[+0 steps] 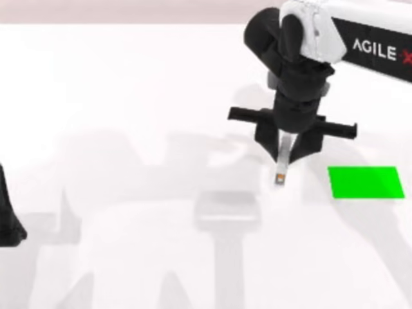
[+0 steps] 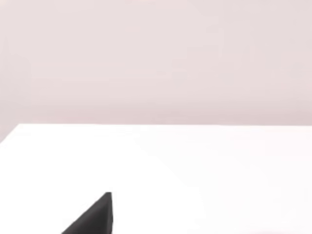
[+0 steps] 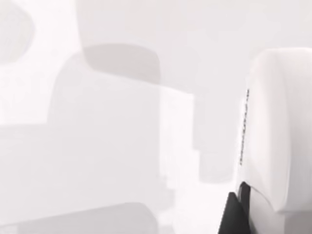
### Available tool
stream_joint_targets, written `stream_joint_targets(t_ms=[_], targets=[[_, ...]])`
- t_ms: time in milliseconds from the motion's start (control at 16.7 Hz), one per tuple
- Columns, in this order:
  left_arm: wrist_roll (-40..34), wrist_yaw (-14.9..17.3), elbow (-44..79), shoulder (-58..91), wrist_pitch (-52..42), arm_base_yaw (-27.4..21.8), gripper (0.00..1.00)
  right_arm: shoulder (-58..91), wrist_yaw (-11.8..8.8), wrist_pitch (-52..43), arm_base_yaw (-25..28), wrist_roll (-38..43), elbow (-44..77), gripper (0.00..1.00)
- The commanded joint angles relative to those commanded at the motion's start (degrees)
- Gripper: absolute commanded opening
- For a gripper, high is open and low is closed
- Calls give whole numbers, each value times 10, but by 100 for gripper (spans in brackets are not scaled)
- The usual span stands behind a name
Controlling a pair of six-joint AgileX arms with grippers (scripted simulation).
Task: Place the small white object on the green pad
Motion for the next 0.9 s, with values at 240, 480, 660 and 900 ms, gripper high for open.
stream_joint_targets(t_ms=[240,480,660,900], targets=[[0,0,0,0,0,0,100,-21,0,-93,1,-1,72,0],[0,0,0,0,0,0,100,-26,0,-104,1,-2,83,0],[0,0,0,0,0,0,100,-24,-1,-103,-2,-7,81,0],[0,0,0,0,0,0,100,-24,-1,-103,-12,-90,79,0]])
